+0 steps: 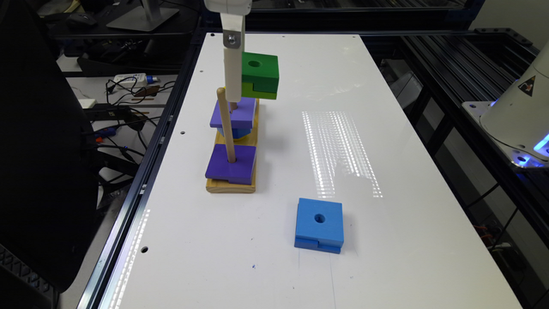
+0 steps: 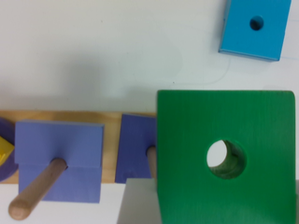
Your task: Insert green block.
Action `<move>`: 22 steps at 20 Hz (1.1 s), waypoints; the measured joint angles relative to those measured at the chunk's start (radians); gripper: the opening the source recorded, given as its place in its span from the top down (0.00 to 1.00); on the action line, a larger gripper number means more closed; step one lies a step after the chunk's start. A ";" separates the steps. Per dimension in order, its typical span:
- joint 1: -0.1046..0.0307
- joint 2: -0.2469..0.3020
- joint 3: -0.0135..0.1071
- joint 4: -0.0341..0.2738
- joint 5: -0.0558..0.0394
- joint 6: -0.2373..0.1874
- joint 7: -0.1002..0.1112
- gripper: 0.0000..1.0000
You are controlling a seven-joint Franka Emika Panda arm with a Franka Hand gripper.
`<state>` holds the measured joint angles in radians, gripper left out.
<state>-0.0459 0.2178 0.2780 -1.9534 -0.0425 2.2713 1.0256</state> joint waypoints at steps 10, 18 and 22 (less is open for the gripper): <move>-0.004 0.024 -0.001 0.029 -0.0017 0.000 -0.004 1.00; -0.004 0.032 -0.001 0.038 -0.0025 0.000 -0.004 1.00; -0.005 0.032 -0.001 0.039 -0.0026 0.000 -0.005 1.00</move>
<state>-0.0511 0.2500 0.2765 -1.9145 -0.0451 2.2713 1.0210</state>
